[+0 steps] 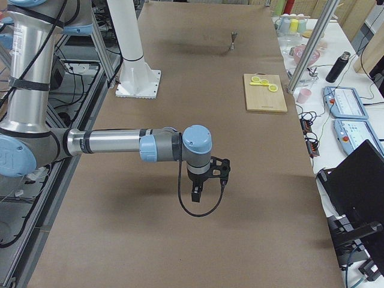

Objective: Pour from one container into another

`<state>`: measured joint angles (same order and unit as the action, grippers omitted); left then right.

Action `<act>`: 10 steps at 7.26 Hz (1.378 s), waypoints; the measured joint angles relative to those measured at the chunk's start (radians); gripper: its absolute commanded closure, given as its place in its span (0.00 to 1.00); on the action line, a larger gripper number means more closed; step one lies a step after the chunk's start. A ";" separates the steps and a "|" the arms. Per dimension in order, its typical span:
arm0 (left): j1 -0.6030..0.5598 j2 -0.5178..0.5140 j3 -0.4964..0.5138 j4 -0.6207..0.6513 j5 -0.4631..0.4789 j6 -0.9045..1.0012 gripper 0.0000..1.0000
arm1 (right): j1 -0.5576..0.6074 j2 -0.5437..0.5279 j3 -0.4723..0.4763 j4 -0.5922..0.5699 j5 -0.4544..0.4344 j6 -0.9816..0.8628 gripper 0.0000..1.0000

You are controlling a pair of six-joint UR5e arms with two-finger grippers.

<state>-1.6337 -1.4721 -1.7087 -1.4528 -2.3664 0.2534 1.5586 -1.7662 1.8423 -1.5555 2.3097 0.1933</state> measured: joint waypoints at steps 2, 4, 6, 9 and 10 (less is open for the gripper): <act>0.000 0.003 0.002 0.000 0.000 0.000 0.02 | 0.000 0.000 0.000 0.000 0.000 0.000 0.00; 0.001 0.002 0.009 0.000 0.002 -0.001 0.02 | 0.000 -0.001 0.000 0.000 0.000 0.000 0.00; 0.001 0.005 0.015 0.001 0.006 0.001 0.02 | 0.000 -0.001 0.000 0.000 0.000 0.000 0.00; 0.002 0.006 0.024 -0.001 0.007 0.004 0.02 | 0.000 -0.001 0.000 -0.001 0.004 0.001 0.00; 0.002 0.005 0.029 -0.001 0.007 0.003 0.02 | -0.001 -0.001 0.000 -0.001 0.005 0.001 0.00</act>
<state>-1.6322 -1.4667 -1.6798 -1.4540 -2.3596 0.2566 1.5576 -1.7671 1.8421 -1.5562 2.3150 0.1946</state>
